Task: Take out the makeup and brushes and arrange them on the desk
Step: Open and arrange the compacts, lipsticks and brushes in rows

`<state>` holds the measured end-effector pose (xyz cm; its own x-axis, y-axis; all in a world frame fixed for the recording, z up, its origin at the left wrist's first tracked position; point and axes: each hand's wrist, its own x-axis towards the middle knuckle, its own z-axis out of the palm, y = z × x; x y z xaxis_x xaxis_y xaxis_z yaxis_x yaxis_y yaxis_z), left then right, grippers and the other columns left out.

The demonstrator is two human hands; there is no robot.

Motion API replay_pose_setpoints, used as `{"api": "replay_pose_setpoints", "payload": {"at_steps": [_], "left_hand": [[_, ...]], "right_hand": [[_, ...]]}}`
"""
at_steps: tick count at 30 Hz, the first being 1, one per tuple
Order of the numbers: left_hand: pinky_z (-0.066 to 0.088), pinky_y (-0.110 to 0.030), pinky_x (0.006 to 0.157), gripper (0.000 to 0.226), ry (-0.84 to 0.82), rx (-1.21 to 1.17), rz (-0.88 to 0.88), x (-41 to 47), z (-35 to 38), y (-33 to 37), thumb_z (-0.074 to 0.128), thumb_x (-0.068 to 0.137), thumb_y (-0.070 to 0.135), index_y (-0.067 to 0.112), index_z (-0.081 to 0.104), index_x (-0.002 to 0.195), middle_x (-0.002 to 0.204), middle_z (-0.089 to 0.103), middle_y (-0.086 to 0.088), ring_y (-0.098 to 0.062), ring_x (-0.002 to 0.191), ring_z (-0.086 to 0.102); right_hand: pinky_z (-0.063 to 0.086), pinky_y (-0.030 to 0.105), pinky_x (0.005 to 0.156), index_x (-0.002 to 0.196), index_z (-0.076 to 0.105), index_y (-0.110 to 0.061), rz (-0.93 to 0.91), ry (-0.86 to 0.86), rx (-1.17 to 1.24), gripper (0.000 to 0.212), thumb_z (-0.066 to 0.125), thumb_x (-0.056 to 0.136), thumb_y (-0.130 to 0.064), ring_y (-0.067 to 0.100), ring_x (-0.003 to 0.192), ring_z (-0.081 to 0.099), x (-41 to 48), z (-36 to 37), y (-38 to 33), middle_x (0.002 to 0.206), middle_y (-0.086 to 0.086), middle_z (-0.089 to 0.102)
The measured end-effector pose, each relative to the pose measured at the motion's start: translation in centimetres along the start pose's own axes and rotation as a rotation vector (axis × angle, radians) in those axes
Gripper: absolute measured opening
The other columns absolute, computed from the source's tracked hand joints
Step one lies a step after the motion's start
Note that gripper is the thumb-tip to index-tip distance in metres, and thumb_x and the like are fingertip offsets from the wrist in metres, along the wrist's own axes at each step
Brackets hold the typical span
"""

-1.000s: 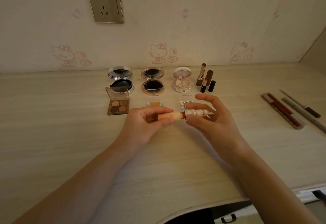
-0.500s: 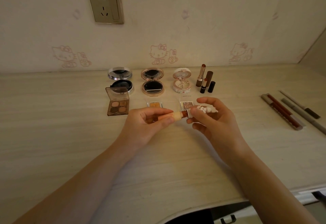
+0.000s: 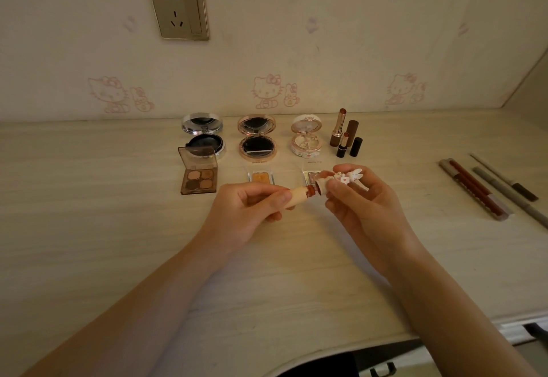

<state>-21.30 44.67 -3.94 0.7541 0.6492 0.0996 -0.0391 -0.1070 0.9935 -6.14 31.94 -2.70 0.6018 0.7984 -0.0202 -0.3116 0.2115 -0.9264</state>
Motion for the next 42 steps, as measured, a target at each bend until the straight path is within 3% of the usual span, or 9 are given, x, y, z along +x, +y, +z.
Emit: {"api": "replay_pose_setpoints", "payload": {"at_steps": [3, 9, 12, 18, 24, 29, 33, 38, 42], "left_hand": [[0.052, -0.016, 0.063, 0.014, 0.008, -0.01, -0.001, 0.0, 0.0, 0.1, 0.069, 0.083, 0.021, 0.017, 0.076, 0.095, 0.084, 0.076, -0.004, -0.008, 0.068, 0.064], [0.051, -0.013, 0.063, 0.021, 0.033, -0.016, 0.003, 0.1, 0.1, 0.1, 0.073, 0.071, 0.031, 0.024, 0.076, 0.09, 0.083, 0.076, -0.002, -0.008, 0.069, 0.067], [0.053, -0.015, 0.067, 0.016, 0.023, 0.023, 0.018, 0.1, 0.1, -0.1, 0.077, 0.073, 0.029, 0.03, 0.077, 0.089, 0.085, 0.075, 0.001, -0.009, 0.074, 0.069], [0.055, -0.021, 0.079, 0.029, -0.013, 0.248, 0.14, -0.4, 0.7, -0.7, 0.078, 0.076, 0.018, 0.035, 0.072, 0.099, 0.095, 0.073, 0.015, -0.006, 0.089, 0.068], [0.055, -0.019, 0.079, 0.04, -0.072, 0.308, 0.269, -1.0, 2.0, 0.2, 0.076, 0.077, 0.012, 0.037, 0.068, 0.107, 0.1, 0.071, 0.017, -0.006, 0.09, 0.068], [0.054, -0.022, 0.076, 0.037, -0.124, 0.512, 0.374, -1.3, 3.6, 0.7, 0.082, 0.073, 0.02, 0.026, 0.072, 0.108, 0.092, 0.073, 0.013, -0.002, 0.082, 0.066], [0.051, -0.026, 0.074, 0.041, -0.174, 0.766, 0.531, -1.7, 5.5, 0.7, 0.075, 0.079, 0.032, 0.028, 0.066, 0.119, 0.087, 0.066, 0.012, -0.004, 0.081, 0.057], [0.045, -0.022, 0.067, 0.036, -0.225, 0.913, 0.684, -1.1, 8.0, 0.5, 0.071, 0.083, 0.032, 0.02, 0.069, 0.116, 0.084, 0.065, 0.006, -0.01, 0.081, 0.052], [0.048, -0.028, 0.067, 0.033, -0.227, 0.93, 0.701, -0.6, 9.3, 0.1, 0.071, 0.083, 0.032, 0.018, 0.07, 0.113, 0.083, 0.064, 0.003, -0.015, 0.081, 0.054]], "right_hand": [[0.055, 0.024, 0.068, 0.101, 0.064, -0.013, -0.018, 0.043, -0.013, 0.028, 0.068, 0.074, -0.018, 0.012, 0.074, 0.066, 0.0, 0.1, 0.0, 0.083, 0.004, 0.072], [0.056, 0.022, 0.07, 0.116, 0.057, -0.016, -0.04, 0.071, -0.016, 0.037, 0.065, 0.081, -0.012, 0.015, 0.087, 0.071, 0.1, 0.2, -0.1, 0.098, 0.007, 0.074], [0.055, 0.021, 0.069, 0.115, 0.057, -0.012, -0.028, 0.088, 0.036, 0.043, 0.07, 0.074, -0.015, 0.012, 0.082, 0.07, 0.2, 0.0, -0.1, 0.1, 0.009, 0.074], [0.052, 0.021, 0.067, 0.108, 0.063, -0.011, 0.015, 0.097, 0.012, 0.034, 0.071, 0.076, -0.023, 0.006, 0.08, 0.066, 0.6, -0.5, 0.4, 0.103, 0.003, 0.073], [0.053, 0.025, 0.067, 0.102, 0.069, -0.011, 0.052, 0.161, 0.06, 0.018, 0.068, 0.084, -0.013, 0.014, 0.079, 0.064, 1.2, -1.8, -0.2, 0.085, 0.002, 0.068], [0.054, 0.027, 0.071, 0.099, 0.072, -0.011, 0.121, 0.142, -0.069, 0.017, 0.07, 0.083, -0.011, 0.021, 0.086, 0.066, 1.4, -3.4, -1.4, 0.093, 0.011, 0.07], [0.056, 0.027, 0.072, 0.1, 0.071, -0.007, 0.181, 0.102, -0.208, 0.021, 0.073, 0.08, -0.01, 0.025, 0.09, 0.066, 1.6, -4.6, -2.5, 0.103, 0.019, 0.07], [0.058, 0.033, 0.082, 0.099, 0.072, -0.007, 0.223, 0.027, -0.346, 0.018, 0.072, 0.081, -0.009, 0.022, 0.087, 0.069, 2.1, -5.7, -3.7, 0.099, 0.015, 0.072], [0.058, 0.03, 0.078, 0.101, 0.071, -0.004, 0.248, -0.015, -0.413, 0.021, 0.072, 0.08, -0.005, 0.016, 0.075, 0.068, 3.1, -6.3, -4.4, 0.087, 0.009, 0.072]]}}
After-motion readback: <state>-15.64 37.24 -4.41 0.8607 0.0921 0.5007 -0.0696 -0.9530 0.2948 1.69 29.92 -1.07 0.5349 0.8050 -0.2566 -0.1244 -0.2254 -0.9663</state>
